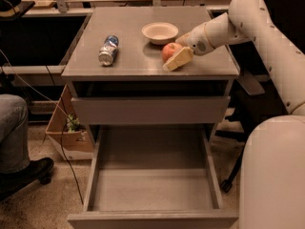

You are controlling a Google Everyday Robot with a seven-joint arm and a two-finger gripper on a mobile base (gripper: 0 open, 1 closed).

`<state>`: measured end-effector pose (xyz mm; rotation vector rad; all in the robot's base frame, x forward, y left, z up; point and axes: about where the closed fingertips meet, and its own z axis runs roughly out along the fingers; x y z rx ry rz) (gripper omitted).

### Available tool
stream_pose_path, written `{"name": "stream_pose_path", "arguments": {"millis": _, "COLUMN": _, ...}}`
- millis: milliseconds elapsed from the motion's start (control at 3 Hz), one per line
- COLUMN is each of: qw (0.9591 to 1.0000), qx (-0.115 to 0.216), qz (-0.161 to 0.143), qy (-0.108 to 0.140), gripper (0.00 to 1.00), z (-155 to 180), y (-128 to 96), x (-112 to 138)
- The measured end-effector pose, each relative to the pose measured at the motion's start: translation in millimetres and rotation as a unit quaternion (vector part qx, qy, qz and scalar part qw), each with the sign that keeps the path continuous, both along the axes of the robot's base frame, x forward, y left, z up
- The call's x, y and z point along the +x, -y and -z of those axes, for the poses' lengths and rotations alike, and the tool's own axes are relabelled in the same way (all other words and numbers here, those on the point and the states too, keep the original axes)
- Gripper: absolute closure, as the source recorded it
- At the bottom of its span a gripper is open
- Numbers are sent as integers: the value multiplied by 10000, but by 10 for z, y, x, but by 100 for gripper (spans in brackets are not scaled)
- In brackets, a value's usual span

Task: Pick apple from middle drawer and place on counter

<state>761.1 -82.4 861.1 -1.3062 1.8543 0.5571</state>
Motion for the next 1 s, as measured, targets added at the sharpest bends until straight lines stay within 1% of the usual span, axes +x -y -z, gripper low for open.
{"name": "stream_pose_path", "arguments": {"millis": 333, "qw": 9999, "qx": -78, "qz": 39, "qy": -148, "gripper": 0, "z": 141, "y": 3, "x": 61}}
{"name": "stream_pose_path", "arguments": {"millis": 667, "qw": 9997, "qx": -104, "qz": 82, "qy": -219, "gripper": 0, "z": 210, "y": 65, "x": 80}}
{"name": "stream_pose_path", "arguments": {"millis": 1000, "qw": 9997, "qx": -60, "qz": 96, "qy": -193, "gripper": 0, "z": 184, "y": 121, "x": 55}}
